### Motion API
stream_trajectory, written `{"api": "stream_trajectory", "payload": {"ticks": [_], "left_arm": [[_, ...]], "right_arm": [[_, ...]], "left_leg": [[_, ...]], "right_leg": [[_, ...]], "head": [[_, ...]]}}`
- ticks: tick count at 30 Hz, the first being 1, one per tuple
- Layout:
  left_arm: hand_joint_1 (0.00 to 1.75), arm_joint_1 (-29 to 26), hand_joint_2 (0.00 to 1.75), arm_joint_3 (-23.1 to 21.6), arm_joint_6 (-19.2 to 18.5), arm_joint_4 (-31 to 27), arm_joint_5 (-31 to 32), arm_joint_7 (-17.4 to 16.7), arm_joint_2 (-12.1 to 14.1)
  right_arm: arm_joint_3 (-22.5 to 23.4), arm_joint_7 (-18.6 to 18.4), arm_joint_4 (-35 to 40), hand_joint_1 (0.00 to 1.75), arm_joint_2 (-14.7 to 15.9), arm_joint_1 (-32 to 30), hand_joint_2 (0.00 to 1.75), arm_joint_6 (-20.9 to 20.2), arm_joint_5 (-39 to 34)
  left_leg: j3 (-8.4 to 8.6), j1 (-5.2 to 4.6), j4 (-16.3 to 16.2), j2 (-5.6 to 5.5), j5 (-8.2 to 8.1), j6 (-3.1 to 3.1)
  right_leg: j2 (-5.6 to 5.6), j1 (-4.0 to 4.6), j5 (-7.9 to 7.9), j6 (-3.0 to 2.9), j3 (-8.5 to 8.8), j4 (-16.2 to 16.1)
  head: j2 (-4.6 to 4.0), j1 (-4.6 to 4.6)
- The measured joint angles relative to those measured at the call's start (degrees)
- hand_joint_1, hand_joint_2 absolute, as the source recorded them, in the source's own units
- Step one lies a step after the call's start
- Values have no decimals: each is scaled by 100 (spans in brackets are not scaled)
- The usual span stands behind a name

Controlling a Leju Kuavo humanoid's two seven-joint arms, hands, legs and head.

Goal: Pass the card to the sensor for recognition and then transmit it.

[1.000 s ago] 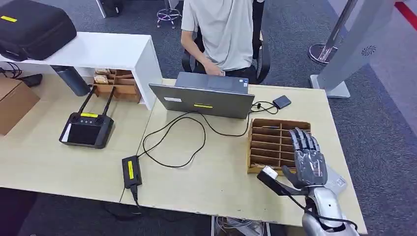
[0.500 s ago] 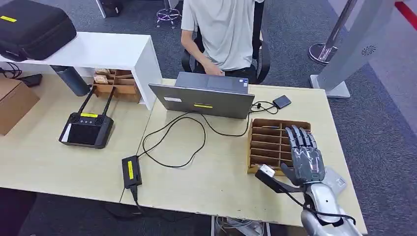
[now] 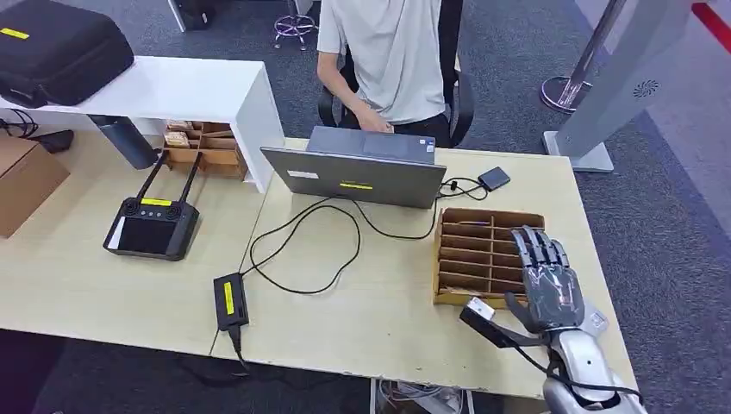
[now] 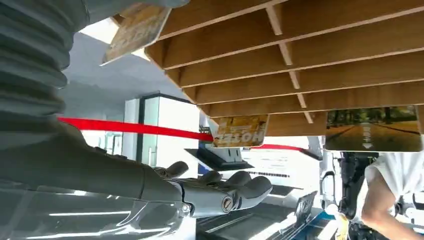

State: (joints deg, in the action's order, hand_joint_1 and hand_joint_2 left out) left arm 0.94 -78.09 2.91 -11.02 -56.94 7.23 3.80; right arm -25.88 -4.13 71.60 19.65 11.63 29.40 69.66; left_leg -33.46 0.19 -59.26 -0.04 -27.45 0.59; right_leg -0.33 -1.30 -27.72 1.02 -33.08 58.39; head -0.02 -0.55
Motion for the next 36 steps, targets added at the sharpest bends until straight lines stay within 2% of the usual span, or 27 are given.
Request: {"api": "stream_trajectory", "payload": {"ticks": [36], "left_arm": [[0, -4, 175, 0, 11, 0, -26, 0, 0]], "right_arm": [[107, -28, 44, 0, 44, -71, 175, -11, 11]], "left_leg": [[0, 0, 0, 0, 0, 0]], "right_leg": [[0, 0, 0, 0, 0, 0]], "head": [[0, 0]]}}
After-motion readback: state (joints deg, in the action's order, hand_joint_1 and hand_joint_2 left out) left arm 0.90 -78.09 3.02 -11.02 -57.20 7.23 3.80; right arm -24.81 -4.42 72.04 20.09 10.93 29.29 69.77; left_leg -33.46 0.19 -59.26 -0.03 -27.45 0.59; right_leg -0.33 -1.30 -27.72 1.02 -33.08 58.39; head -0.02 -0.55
